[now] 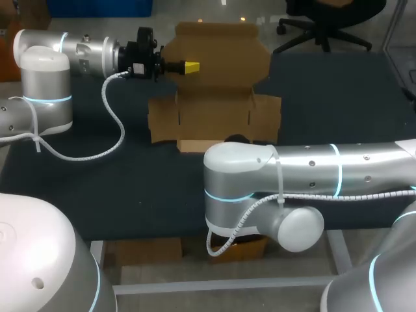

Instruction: Assemble the packaging by folding the flat box into shape, placing the metal phone stand inside, and closing the box properly

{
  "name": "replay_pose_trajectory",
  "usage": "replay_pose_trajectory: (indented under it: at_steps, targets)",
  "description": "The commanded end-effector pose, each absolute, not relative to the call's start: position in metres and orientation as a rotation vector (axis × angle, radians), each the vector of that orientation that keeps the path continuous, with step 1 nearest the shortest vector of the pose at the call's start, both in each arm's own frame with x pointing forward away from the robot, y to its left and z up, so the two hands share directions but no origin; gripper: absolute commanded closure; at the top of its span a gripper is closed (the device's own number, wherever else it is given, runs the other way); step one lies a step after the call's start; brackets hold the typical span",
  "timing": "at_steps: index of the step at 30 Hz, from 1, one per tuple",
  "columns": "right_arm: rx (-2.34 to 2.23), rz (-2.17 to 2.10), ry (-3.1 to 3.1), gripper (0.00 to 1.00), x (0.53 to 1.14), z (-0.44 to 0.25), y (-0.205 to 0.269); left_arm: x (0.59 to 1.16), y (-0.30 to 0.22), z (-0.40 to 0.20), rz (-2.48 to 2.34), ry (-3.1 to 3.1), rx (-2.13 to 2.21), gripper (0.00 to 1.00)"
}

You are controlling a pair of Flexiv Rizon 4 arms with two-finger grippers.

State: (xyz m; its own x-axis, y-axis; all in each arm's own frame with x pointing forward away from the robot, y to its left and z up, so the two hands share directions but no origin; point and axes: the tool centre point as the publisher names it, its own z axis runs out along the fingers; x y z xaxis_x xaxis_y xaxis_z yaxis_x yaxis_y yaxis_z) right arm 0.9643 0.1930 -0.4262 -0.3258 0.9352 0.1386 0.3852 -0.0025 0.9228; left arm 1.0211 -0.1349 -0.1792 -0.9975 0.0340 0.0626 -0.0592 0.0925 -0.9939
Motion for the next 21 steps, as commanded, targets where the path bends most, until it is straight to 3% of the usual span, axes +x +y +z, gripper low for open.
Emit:
replay_pose_trajectory:
  at_steps: [1, 21]
  targets:
    - [1.367, 1.314, 1.735, 1.0, 0.964, -0.431, 0.194, 1.018, -0.133, -0.182, 2.067, -2.264, 0.007, 1.0]
    - [1.367, 1.314, 1.735, 1.0, 0.964, -0.431, 0.194, 0.996, -0.13, -0.198, 2.015, -2.25, -0.051, 1.0]
